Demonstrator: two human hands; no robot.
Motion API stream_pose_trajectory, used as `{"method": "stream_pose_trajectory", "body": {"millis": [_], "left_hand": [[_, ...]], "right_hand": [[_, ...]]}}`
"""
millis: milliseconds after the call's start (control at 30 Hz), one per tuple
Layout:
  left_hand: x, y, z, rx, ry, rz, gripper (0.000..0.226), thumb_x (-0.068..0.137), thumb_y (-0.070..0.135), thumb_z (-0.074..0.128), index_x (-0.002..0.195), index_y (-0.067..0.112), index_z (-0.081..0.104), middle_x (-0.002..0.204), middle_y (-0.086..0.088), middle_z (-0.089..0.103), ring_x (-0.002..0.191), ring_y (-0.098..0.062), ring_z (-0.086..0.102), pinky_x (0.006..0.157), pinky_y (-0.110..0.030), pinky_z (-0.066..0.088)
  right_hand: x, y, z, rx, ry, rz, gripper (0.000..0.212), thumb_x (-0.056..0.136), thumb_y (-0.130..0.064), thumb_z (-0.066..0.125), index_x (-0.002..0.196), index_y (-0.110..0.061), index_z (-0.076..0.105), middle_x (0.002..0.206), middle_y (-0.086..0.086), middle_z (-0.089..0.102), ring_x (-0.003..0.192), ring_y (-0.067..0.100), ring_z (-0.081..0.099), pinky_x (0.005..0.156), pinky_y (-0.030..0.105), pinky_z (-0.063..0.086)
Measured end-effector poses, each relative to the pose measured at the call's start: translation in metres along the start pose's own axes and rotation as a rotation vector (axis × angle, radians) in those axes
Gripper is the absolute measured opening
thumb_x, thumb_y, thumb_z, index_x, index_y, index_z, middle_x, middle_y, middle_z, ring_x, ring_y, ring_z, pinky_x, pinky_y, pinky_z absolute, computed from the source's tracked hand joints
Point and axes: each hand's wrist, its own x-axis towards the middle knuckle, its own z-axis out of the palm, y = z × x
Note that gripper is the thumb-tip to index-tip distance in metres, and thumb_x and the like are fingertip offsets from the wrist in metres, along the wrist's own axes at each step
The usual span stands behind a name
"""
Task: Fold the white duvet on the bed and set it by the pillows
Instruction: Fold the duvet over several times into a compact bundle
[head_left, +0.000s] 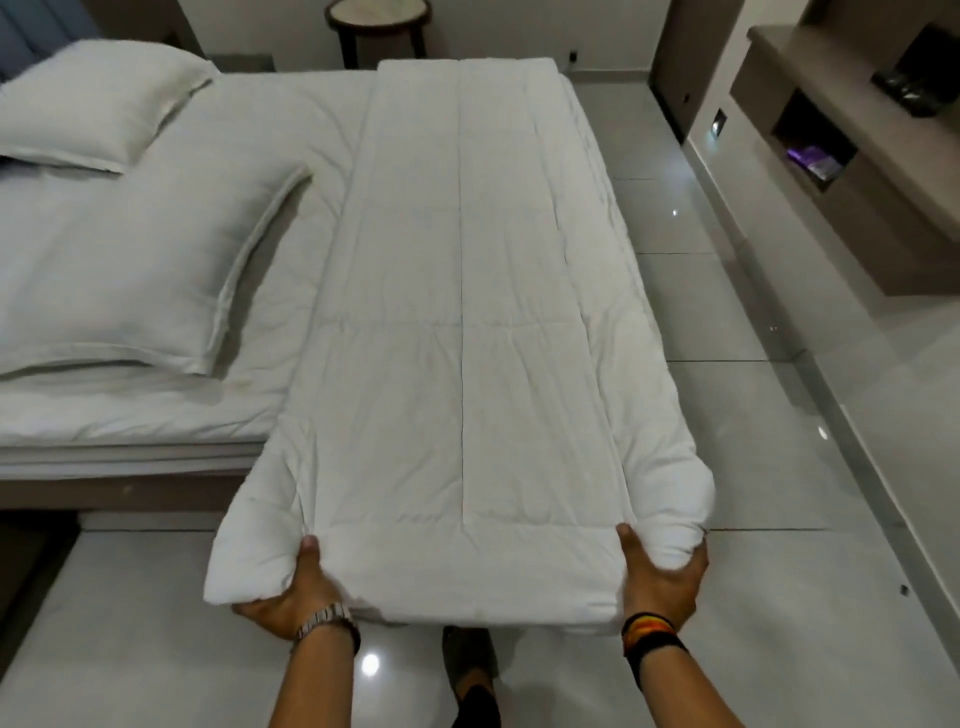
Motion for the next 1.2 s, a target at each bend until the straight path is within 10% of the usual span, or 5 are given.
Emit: {"method": "stream_pose_trajectory", "body": {"millis": [567,767,867,1000,1200], "left_hand": [[0.084,0.172,0.366,-0.115,-0.357,0.083,0.128,0.074,0.024,0.095,0.165,0.013,0.006,0.164,-0.004,0.035,0.138,-0.013,0.046,0.119,-0.031,0.035],[0.115,0.170,0.473,0.313,-0.787,0.217,0.072,0.111,0.048,0.040,0.167,0.036,-0.002,0.167,-0.002,0.035,0.144,-0.023,0.045,0.116,-0.042,0.034],[0.107,0.122,0.439,0.744,-0.503,0.482,0.071,0.106,0.061,0.033,0.168,0.035,0.007,0.176,-0.012,0.001,0.161,-0.037,0.010,0.122,-0.060,0.021],[0.080,0.068,0.391,0.820,-0.292,0.045,0.088,0.092,0.082,0.040,0.164,0.051,-0.001,0.170,-0.018,-0.030,0.157,-0.051,-0.016,0.118,-0.074,0.007],[0.085,0.061,0.423,0.536,-0.241,-0.304,0.120,0.075,0.071,0.078,0.161,0.057,-0.005,0.168,-0.018,-0.034,0.160,-0.041,0.013,0.124,-0.050,0.025]], "right_hand": [[0.127,-0.291,0.293,0.106,-0.111,-0.250,0.116,0.078,-0.023,0.091,0.166,-0.032,0.015,0.164,0.013,0.035,0.144,0.031,0.044,0.116,0.036,0.036],[0.175,-0.301,0.369,-0.079,-0.355,-0.252,0.097,0.091,-0.041,0.079,0.166,-0.031,0.018,0.168,0.001,0.030,0.152,0.023,0.035,0.124,0.044,0.032],[0.160,-0.224,0.341,-0.293,-0.109,-0.222,0.088,0.095,-0.048,0.071,0.164,-0.041,0.017,0.175,0.012,0.004,0.160,0.030,0.009,0.128,0.048,0.017],[0.168,-0.160,0.321,-0.330,0.050,0.094,0.111,0.083,-0.067,0.070,0.163,-0.050,-0.005,0.170,0.022,-0.021,0.158,0.046,-0.002,0.125,0.061,0.015],[0.221,-0.174,0.354,-0.203,0.125,0.214,0.132,0.073,-0.060,0.086,0.161,-0.049,-0.012,0.170,0.028,-0.006,0.158,0.040,0.014,0.124,0.055,0.023]]}}
